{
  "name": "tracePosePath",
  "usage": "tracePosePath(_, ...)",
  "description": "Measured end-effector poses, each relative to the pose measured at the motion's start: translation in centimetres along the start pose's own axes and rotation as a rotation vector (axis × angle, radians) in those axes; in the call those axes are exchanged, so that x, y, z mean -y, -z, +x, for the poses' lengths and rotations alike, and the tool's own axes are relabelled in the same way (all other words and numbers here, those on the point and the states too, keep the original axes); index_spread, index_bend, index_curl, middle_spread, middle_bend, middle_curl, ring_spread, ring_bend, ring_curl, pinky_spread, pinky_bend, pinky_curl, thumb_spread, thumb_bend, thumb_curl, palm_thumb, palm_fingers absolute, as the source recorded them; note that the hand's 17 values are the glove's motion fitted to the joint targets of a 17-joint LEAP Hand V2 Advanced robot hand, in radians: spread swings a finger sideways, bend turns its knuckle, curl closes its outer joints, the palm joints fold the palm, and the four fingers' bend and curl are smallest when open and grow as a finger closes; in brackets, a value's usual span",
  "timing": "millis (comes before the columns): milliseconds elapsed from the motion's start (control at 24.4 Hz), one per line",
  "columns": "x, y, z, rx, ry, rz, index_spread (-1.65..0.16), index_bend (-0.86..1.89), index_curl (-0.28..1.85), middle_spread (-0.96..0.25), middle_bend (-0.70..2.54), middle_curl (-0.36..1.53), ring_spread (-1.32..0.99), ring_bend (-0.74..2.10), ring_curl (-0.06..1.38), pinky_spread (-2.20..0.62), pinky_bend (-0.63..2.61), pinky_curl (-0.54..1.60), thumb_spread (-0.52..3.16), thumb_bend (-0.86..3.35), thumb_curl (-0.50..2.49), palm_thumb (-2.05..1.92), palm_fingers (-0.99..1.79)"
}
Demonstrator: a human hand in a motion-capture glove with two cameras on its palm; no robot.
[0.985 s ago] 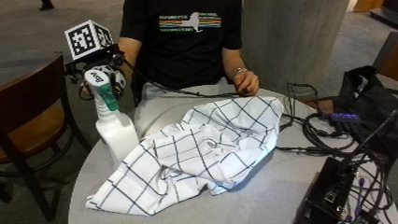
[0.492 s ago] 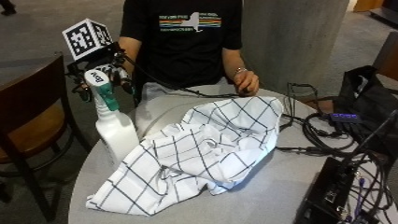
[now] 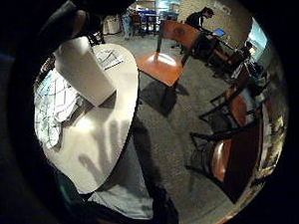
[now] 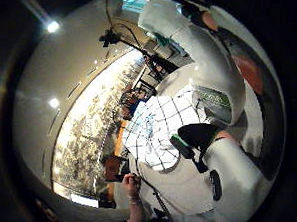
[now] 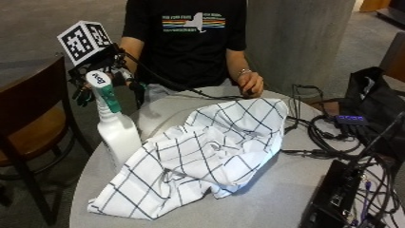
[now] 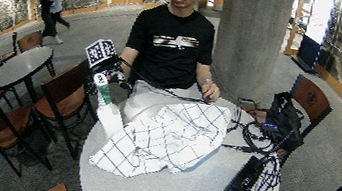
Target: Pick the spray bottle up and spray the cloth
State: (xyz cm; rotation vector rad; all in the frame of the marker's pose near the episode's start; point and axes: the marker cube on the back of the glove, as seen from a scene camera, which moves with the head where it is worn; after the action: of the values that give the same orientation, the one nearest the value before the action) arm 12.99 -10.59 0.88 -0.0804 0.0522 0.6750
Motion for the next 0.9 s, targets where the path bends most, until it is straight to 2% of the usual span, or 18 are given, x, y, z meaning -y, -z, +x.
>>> tracePosePath(410, 0.3, -0.3, 0.1, 0.397, -0.108, -0.079, -0.37, 0.12, 0.28, 0.02, 0.20, 0.39, 0.04, 0.21, 0.32, 0.22, 0.50, 0.40, 0.91, -0.03, 0.41, 0.75, 0.40)
tracePosePath(903, 0.8, -1.2, 0.5, 0.516, -0.150, -0.153, -0.37, 0.11, 0.25, 0.04, 0.21, 0.39, 0.07, 0.25, 0.33, 0.24, 0.51, 0.39, 0.92, -0.02, 0.40, 0.80, 0.44)
